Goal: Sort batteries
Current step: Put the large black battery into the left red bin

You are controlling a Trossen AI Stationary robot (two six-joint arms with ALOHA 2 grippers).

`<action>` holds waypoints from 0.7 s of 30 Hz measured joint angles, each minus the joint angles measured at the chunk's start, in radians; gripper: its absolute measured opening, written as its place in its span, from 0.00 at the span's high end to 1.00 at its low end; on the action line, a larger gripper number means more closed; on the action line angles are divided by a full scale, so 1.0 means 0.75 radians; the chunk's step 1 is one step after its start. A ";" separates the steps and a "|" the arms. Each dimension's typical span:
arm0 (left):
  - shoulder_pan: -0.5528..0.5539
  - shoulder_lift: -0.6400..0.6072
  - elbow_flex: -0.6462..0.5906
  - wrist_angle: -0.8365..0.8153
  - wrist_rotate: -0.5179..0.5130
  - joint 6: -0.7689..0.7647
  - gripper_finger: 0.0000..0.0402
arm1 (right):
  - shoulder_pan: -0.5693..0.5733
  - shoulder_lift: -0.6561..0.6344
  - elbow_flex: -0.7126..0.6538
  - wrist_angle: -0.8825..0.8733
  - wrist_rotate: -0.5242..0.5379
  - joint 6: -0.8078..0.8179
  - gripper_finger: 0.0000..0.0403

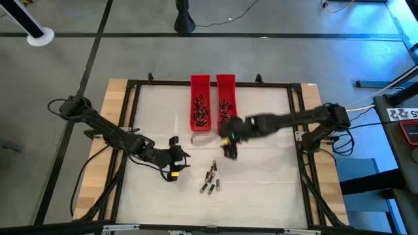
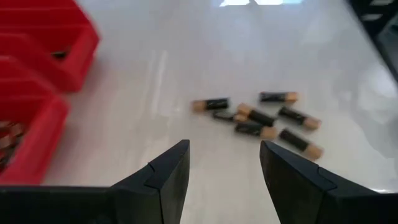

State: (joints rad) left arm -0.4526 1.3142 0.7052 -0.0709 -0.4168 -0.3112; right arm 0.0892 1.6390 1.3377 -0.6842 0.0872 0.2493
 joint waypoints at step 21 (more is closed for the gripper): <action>0.204 0.514 0.388 0.058 0.279 0.058 0.54 | 0.653 0.000 -0.346 0.083 0.770 0.776 0.32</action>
State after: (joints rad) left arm -0.2998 1.6997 0.9958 -0.0271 -0.2079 -0.2673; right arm 0.5789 1.6390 1.0781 -0.6216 0.6647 0.8317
